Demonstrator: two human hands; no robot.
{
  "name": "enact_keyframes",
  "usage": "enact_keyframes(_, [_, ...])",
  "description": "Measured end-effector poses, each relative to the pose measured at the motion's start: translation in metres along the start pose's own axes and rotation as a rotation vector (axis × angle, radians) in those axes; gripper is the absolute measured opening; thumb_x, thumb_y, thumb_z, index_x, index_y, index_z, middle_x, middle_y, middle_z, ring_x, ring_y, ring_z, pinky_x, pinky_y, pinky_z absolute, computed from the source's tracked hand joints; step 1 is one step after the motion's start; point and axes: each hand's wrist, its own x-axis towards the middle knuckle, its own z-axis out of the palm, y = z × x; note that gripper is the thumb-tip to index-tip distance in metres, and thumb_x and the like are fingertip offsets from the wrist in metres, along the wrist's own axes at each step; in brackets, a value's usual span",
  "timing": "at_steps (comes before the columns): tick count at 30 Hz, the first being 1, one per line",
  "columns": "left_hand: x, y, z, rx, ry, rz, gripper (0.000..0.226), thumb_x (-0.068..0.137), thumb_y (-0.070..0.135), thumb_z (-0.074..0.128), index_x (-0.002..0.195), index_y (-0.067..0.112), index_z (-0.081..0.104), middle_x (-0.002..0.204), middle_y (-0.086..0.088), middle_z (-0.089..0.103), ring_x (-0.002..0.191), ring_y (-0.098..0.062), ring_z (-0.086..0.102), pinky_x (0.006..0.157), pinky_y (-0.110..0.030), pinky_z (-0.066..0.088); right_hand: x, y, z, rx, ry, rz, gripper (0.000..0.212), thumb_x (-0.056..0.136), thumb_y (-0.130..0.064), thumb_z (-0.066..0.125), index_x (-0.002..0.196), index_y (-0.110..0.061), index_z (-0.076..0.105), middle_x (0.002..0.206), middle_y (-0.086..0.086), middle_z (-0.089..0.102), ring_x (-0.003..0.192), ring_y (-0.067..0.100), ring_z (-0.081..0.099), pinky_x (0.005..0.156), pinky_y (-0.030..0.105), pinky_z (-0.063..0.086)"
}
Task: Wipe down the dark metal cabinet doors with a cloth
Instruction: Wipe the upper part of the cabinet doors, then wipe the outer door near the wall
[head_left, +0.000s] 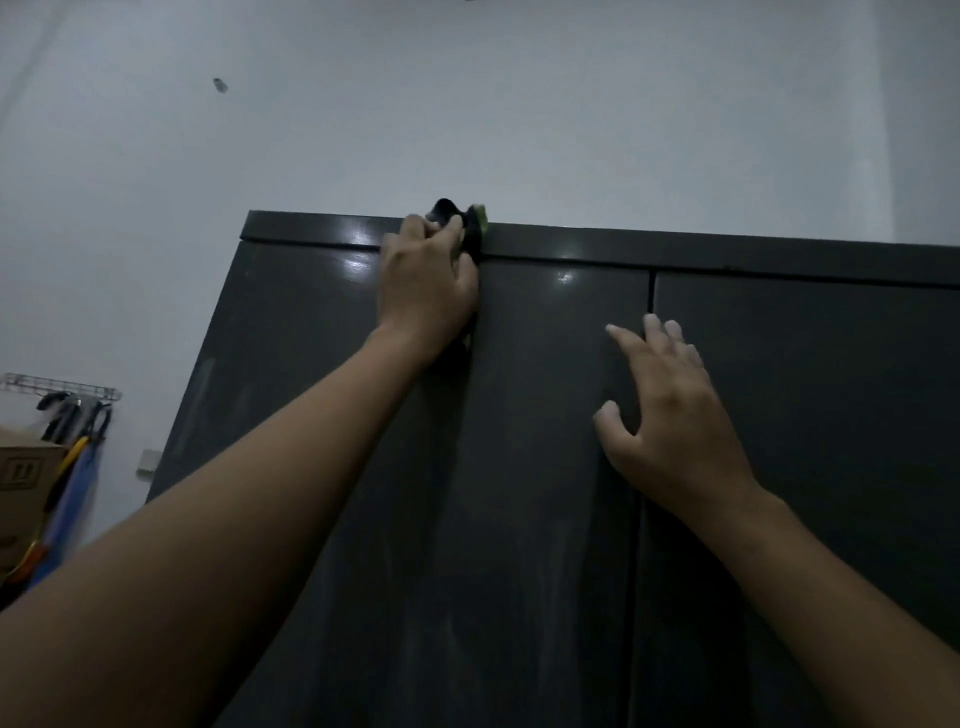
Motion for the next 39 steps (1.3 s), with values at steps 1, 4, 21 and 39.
enact_keyframes(1, [-0.007,-0.001,-0.001,-0.023,-0.029,0.046,0.052,0.091,0.033,0.043,0.137,0.015,0.058,0.124,-0.018,0.056,0.112,-0.040,0.051,0.098,-0.035,0.038,0.006,-0.010,0.001,0.013,-0.026,-0.017,0.076,0.083,-0.036,0.050,0.155,-0.022,0.028,0.162,0.017,0.020,0.153,0.028,0.009,0.124,0.040,0.008])
enact_keyframes(4, [-0.034,-0.004,-0.007,-0.101,-0.131,0.203,0.055,0.091,0.037,0.034,0.136,0.017,0.060,0.128,-0.016,0.059,0.114,-0.035,0.053,0.100,-0.029,0.034,0.028,-0.048,0.016,0.006,-0.143,-0.103,0.095,0.085,-0.045,0.065,0.159,-0.028,0.008,0.166,0.013,-0.002,0.153,0.025,-0.007,0.125,0.040,0.002])
enact_keyframes(21, [-0.033,-0.244,-0.130,-0.465,-0.323,-0.381,0.053,0.099,0.008,0.046,0.148,0.025,0.036,0.141,-0.004,0.051,0.126,-0.021,0.050,0.095,-0.033,0.047,0.105,-0.187,0.149,0.092,0.198,-0.064,0.082,0.075,-0.025,0.079,0.145,-0.006,0.042,0.152,0.012,0.033,0.138,0.025,0.037,0.101,0.024,0.035])
enact_keyframes(39, [-0.071,-0.306,-0.127,-1.099,-0.476,-0.738,0.051,0.085,-0.023,0.032,0.118,0.001,0.063,0.110,-0.017,0.073,0.103,-0.028,0.071,0.093,-0.040,0.055,0.128,-0.268,0.192,0.108,-0.267,-0.625,0.044,0.080,-0.014,0.068,0.124,-0.008,0.067,0.130,0.007,0.063,0.121,0.022,0.058,0.104,0.038,0.049])
